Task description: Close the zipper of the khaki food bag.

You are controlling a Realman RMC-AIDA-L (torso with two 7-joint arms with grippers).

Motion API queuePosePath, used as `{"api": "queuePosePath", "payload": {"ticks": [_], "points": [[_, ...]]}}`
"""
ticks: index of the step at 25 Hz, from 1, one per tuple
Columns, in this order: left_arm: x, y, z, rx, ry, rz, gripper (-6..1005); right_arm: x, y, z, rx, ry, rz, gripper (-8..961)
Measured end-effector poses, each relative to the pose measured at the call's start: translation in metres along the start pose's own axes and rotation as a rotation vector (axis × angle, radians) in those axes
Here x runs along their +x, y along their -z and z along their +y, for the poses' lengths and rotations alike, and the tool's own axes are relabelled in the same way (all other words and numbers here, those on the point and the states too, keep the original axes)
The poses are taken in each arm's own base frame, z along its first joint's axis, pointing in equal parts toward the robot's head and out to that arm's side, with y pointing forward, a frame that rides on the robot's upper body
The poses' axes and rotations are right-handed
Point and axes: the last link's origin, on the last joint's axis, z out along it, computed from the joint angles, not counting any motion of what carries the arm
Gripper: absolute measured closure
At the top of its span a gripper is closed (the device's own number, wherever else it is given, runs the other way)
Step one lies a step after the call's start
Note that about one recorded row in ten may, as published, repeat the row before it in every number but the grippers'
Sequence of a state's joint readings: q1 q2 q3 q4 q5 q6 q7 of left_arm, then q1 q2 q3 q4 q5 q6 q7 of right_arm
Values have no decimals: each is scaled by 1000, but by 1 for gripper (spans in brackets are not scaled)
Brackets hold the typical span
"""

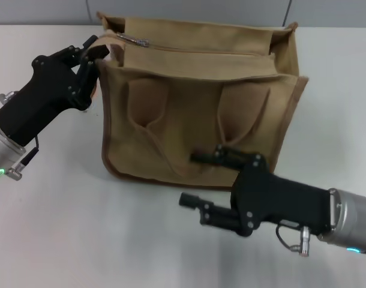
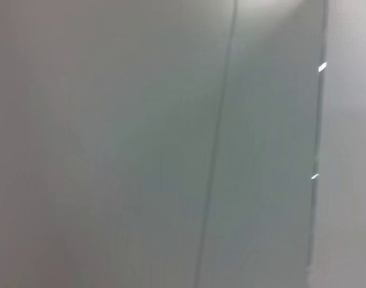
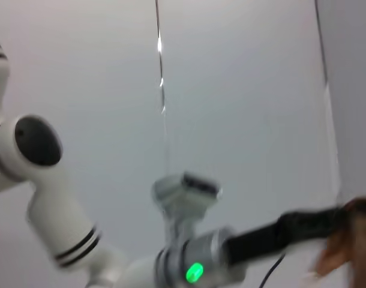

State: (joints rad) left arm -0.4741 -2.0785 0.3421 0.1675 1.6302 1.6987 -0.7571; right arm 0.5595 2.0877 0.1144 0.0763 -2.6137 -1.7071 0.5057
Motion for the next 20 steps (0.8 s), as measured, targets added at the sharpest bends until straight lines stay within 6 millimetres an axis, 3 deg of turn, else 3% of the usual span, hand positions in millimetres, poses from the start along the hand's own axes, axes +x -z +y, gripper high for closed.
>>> {"api": "queuePosePath", "payload": {"ticks": [3,6,12,18,20], "points": [[5,-2,9,-51,19,49,943,-11,0,-7,146,119,-116,295],[7,-7,11,-73,34,65,951,-19,-4,-21,281,200,-173,303],[8,-17,16,-111,78,75,967,-31,-14,-40,387,333,-204,319],[13,-25,20,-157,125,101,969,-44,-31,-60,528,640,-163,335],[13,-26,20,-160,132,103,968,-43,-34,-61,536,670,-143,340]]}}
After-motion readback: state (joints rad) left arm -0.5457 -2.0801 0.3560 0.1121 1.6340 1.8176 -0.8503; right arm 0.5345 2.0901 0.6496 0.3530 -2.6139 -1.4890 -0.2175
